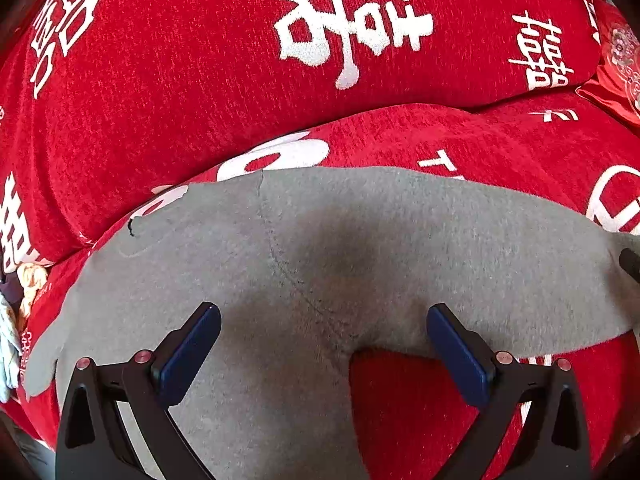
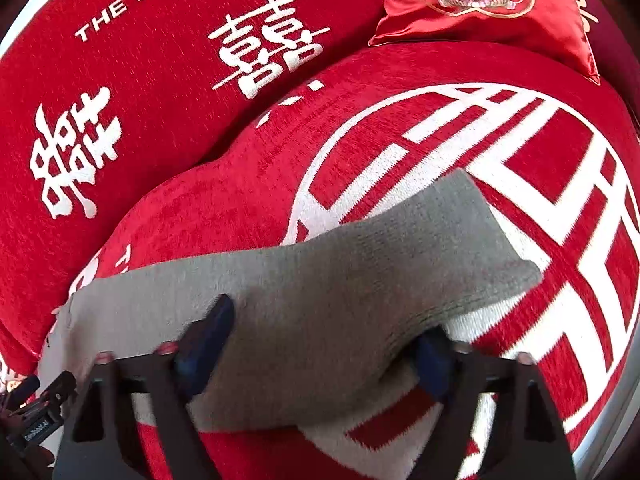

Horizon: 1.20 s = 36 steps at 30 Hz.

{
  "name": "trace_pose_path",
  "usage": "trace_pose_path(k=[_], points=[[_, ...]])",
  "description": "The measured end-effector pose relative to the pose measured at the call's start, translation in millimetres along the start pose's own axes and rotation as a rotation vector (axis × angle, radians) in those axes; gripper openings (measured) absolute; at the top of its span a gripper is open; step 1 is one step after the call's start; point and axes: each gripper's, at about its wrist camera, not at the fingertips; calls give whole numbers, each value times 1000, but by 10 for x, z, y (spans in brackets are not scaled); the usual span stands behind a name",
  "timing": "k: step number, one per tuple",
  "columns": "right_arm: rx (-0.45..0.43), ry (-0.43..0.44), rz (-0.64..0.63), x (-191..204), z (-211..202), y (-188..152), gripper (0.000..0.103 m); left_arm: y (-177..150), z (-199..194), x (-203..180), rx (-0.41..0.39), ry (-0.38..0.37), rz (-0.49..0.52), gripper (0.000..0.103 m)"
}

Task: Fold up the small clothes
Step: 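Lift the sleeve with the right gripper and fold it across the sweater body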

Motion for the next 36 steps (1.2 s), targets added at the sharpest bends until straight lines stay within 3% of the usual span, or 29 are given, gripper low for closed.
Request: trace_pose_path(k=[1, 2, 3, 4, 8, 12, 22, 36], points=[[10, 7, 1, -26, 23, 9, 42, 11, 5, 7, 0, 0, -1, 103], [16, 15, 6, -55, 39, 14, 32, 27, 15, 13, 2, -2, -4, 103], [12, 17, 7, -78, 32, 15, 14, 45, 31, 22, 6, -4, -8, 103], [-3, 24, 2, -96, -1, 13, 6, 59, 47, 32, 9, -5, -12, 103], [-107, 52, -29, -62, -261, -3, 5, 109, 153, 97, 30, 1, -37, 103], [-160, 15, -73, 48, -392, 4, 5, 117, 330, 101, 78, 6, -46, 103], [-157, -19, -137, 233, -490, 57, 5, 100, 258, 187, 50, -9, -39, 103], [-218, -4, -324, 1296, -851, -19, 5, -112, -32, 1009, -13, -81, -155, 103]])
Point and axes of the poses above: each gripper's, at about its wrist camera, not at the fingertips, and z roughly the way its jaws point, x to its left, y to its top, and after that the axes turned 8 degrees about y, right-handed
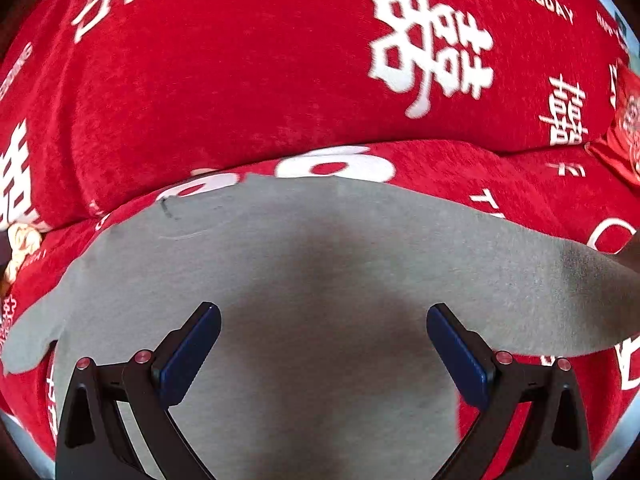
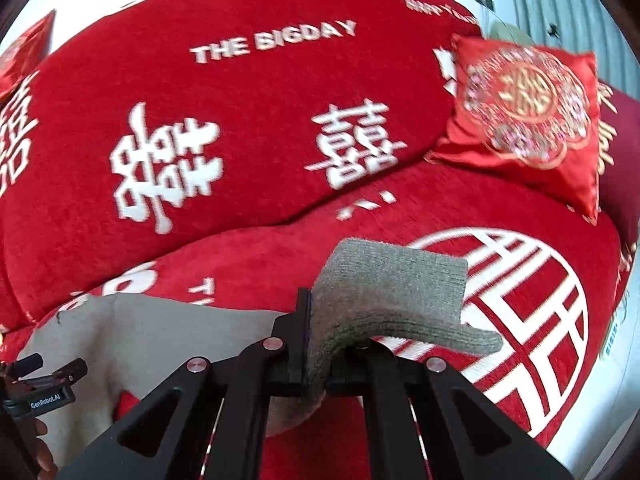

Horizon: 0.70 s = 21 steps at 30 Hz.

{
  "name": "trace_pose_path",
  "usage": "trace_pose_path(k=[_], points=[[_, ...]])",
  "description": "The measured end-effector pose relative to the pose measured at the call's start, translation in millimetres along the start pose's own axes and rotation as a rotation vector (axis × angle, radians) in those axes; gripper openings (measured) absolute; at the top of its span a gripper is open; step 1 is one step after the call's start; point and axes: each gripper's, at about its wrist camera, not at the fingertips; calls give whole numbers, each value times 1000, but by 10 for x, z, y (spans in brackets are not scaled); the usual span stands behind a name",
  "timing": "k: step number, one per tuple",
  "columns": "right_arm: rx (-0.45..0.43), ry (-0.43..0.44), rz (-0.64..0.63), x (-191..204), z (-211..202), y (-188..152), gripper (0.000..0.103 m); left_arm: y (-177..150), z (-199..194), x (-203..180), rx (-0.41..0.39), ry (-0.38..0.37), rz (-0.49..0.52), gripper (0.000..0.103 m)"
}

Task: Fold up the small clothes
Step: 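Lift the sleeve with the right gripper and fold it across the sweater body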

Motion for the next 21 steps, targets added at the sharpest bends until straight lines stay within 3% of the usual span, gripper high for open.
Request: trace_pose_path(k=[21], points=[[-8, 178, -267, 2261, -145, -69, 5, -601, 268, 1658, 90, 35, -196, 103]])
Point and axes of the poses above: each gripper's, at about its wrist camera, not at the fingertips, and z roughly the way its jaws point, x to its left, y to its top, and after that the axes turned 8 degrees about y, right-handed
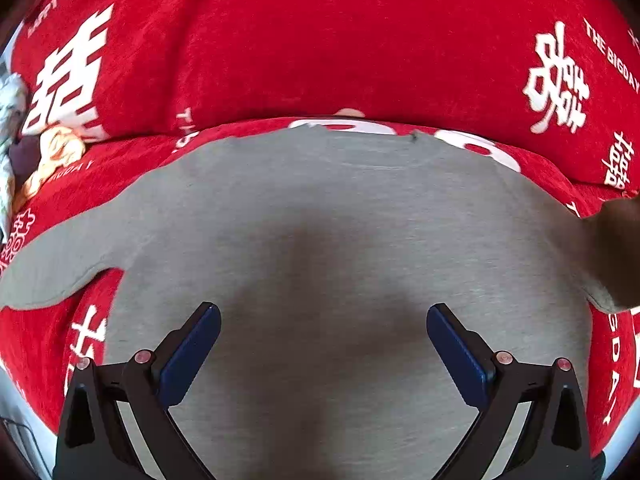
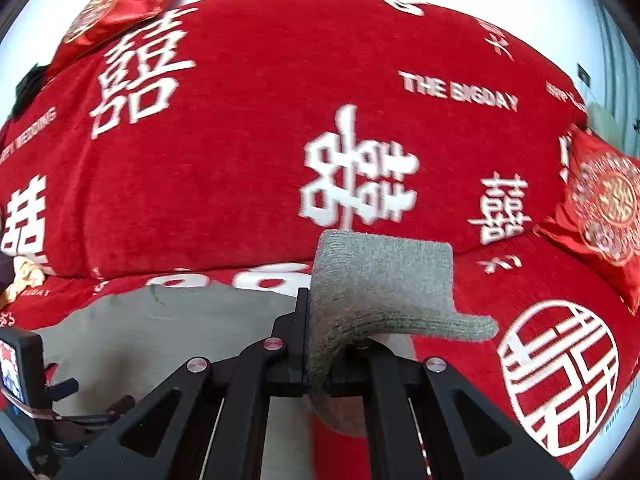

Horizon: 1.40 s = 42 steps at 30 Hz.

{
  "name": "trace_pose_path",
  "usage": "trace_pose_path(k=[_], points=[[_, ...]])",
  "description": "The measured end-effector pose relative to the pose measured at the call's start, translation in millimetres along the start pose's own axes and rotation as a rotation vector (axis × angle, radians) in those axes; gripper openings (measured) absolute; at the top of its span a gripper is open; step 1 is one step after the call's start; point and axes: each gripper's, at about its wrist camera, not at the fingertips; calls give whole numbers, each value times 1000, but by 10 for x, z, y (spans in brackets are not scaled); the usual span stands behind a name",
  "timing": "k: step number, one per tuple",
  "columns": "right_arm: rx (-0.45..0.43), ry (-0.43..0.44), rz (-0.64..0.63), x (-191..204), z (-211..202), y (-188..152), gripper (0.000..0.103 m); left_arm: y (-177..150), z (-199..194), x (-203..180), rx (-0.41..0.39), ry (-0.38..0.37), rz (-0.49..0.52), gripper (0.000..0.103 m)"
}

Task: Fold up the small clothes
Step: 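Lift the sleeve with the right gripper and fold it across the sweater body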

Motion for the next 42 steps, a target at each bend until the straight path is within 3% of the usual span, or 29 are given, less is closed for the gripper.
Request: trace_pose_path(k=[10, 23, 31, 42], points=[[32, 64, -133, 1012, 220, -52, 5, -78, 41, 550, 10, -5, -77, 103], [143, 157, -292, 2121, 626, -505, 5, -222, 149, 1150, 38, 9, -160, 103], [165, 204, -337, 2485, 663, -711, 5, -313, 213, 1479, 55, 12, -229, 103], [244, 266, -341, 2673, 686, -1093, 5, -406, 255, 1795, 66, 40, -281, 103]])
Point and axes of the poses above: each gripper's, at about its wrist camera, not at the fingertips, and z roughly the way its jaws point, x to its left, y to its top, and after that the axes turned 8 degrees about y, right-handed
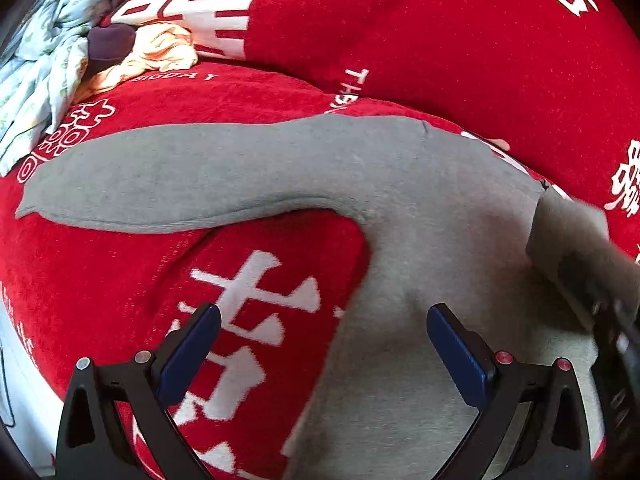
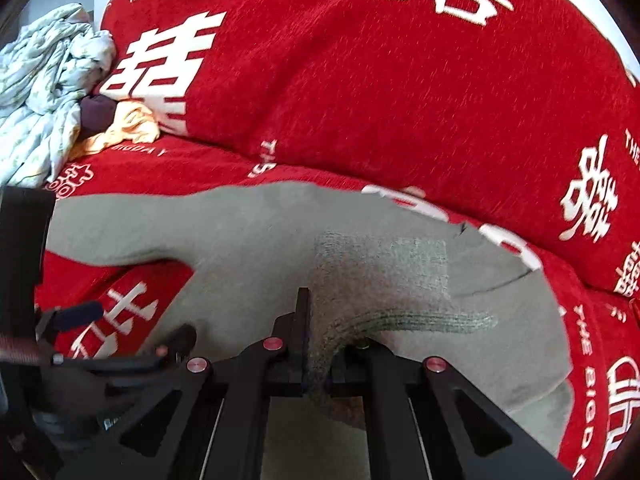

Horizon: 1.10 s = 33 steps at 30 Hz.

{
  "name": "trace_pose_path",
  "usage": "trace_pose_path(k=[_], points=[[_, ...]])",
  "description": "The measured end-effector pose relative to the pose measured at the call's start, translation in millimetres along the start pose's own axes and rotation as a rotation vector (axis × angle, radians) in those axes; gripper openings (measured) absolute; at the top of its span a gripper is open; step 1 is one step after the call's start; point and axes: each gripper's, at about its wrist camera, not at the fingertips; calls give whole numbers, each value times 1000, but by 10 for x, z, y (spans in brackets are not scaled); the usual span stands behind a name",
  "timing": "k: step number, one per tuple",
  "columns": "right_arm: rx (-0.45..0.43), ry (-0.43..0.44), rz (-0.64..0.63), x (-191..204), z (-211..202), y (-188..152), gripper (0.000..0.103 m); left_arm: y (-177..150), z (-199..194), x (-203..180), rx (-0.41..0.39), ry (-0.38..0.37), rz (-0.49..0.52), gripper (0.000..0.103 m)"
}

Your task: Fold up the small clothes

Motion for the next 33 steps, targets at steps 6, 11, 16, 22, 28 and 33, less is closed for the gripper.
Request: trace_pose_path(k=[6, 11, 16, 22, 28, 33], points=[[48, 60, 60, -50, 127, -82, 7, 13, -2, 44, 5, 8, -7, 103], [48, 150, 107, -97, 99, -64, 43, 36, -32, 102, 3, 25, -24, 103], [-13, 212, 86, -148, -208, -88, 66, 92, -127, 174, -16, 48, -46, 103], [-63, 148, 134, -713, -536, -252, 68, 112, -308, -63, -57, 47, -1, 103], [10, 6, 244, -1431, -404, -563, 68, 14, -471, -782, -78, -5, 148, 103], [37, -60, 293, -1775, -247, -723, 68, -114, -706, -1254, -135, -16, 242, 103]])
Point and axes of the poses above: each gripper's, at about its wrist camera, not at the fingertips, and z roughly the way its jaws point, x to its left, y to its top, and after that the axes turned 8 degrees about y, right-handed
